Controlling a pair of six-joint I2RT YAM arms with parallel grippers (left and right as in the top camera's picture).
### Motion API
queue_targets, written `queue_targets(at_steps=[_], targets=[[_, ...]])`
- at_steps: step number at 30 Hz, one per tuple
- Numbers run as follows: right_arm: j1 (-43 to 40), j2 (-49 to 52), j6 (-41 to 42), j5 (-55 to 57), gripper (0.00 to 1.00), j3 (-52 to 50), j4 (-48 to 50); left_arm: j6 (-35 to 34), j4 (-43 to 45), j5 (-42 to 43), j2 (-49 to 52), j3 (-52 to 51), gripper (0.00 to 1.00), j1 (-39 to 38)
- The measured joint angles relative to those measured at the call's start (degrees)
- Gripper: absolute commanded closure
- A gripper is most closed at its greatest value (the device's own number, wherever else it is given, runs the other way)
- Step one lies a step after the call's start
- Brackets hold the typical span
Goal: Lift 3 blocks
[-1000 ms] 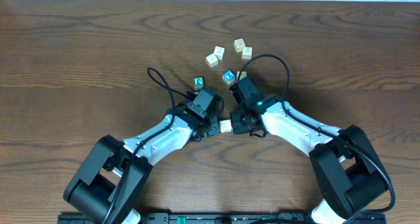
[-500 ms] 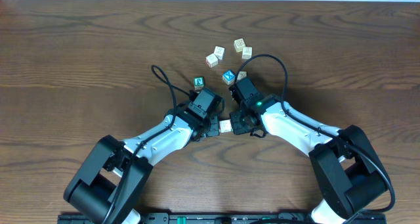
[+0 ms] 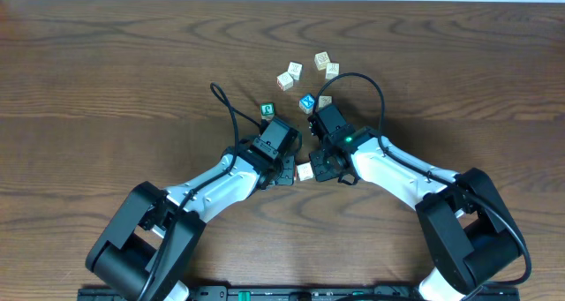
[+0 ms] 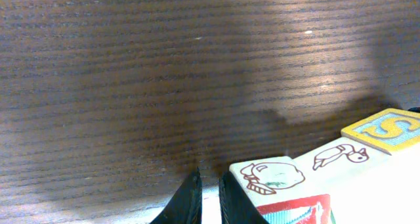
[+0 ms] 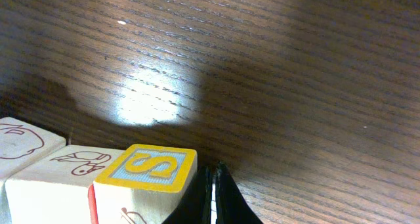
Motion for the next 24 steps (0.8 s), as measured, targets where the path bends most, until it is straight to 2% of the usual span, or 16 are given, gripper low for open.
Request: queue_targets(at_steps=[13, 17, 24], targets=[[-0.04, 0.0, 0.63, 0.0, 0.98, 0.04, -0.57, -0.94, 0.2, 0.0, 0.0, 0.0, 0.87, -0.31], [-0.09, 0.0, 1.51, 0.13, 0.94, 0.07, -0.85, -1.62, -0.11, -0.17, 0.0, 0.0, 0.77, -0.31], [-0.24, 0.0, 1.95, 1.14, 0.91, 0.11, -1.14, -1.97, -0.17, -0.79, -0.02, 0.0, 0.77, -0.31]])
